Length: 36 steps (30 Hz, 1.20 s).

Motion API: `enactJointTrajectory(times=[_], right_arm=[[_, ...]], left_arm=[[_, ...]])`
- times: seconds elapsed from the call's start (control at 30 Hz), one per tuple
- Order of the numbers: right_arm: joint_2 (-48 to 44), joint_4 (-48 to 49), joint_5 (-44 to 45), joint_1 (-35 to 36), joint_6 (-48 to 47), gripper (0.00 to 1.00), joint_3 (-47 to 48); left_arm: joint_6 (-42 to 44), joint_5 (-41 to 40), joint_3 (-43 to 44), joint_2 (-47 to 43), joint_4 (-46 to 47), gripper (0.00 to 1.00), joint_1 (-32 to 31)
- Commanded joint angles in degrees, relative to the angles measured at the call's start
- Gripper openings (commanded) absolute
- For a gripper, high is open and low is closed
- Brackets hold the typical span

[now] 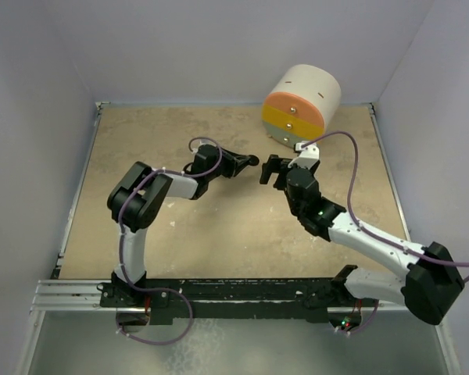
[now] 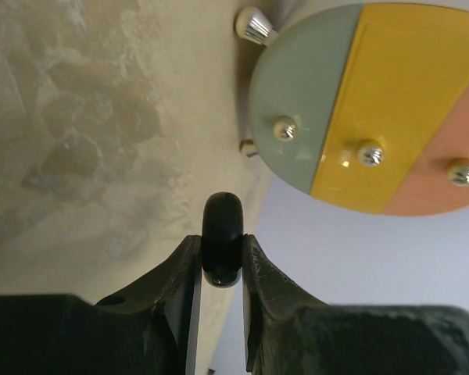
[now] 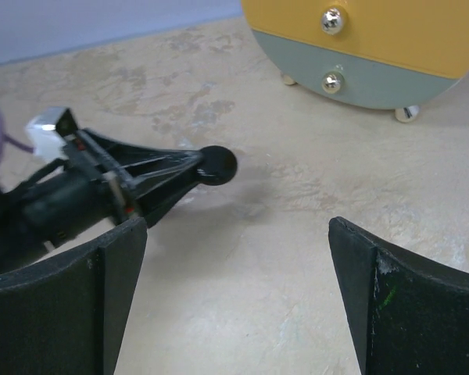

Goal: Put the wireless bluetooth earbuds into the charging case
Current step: Place the charging case at the center of the board, then reset both arms

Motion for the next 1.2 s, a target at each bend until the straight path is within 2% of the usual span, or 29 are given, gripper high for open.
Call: enactJointTrajectory(times=[0.0, 0.3, 0.5, 0.7, 0.8, 0.97, 1.17], right_arm=[[-5.45, -3.38, -2.94, -0.23, 3.38, 1.0, -0.58], [-9.55, -5.23, -4.68, -0.25, 4.47, 1.0, -1.64], [-10.07, -5.25, -5.44, -0.2, 4.56, 1.0, -1.8], [-10.41, -5.25, -5.99, -0.25, 4.65, 1.0, -1.65], [-10.74, -5.03, -6.16, -0.29, 4.74, 1.0, -1.64], [-10.69, -4.34, -6.3, -0.21, 4.87, 1.0, -1.78], [-11.77, -4.32, -4.5, -0.29, 6.22, 1.0, -2.01]], left_arm=[[9.79, -0.95, 7.06, 2.65, -4.79, 0.0, 0.05], [18.56, -3.7, 15.66, 7.16, -15.1, 0.0, 0.05], [23.72, -6.0, 19.3, 7.61, -22.39, 0.3, 0.05], [26.46, -7.32, 20.55, 6.31, -26.81, 0.52, 0.11], [28.43, -8.74, 20.56, 3.48, -29.44, 0.57, 0.14], [32.12, -13.68, 19.99, -4.52, -35.52, 0.6, 0.14], [35.54, -19.71, 15.42, -18.57, -39.6, 0.61, 0.71]])
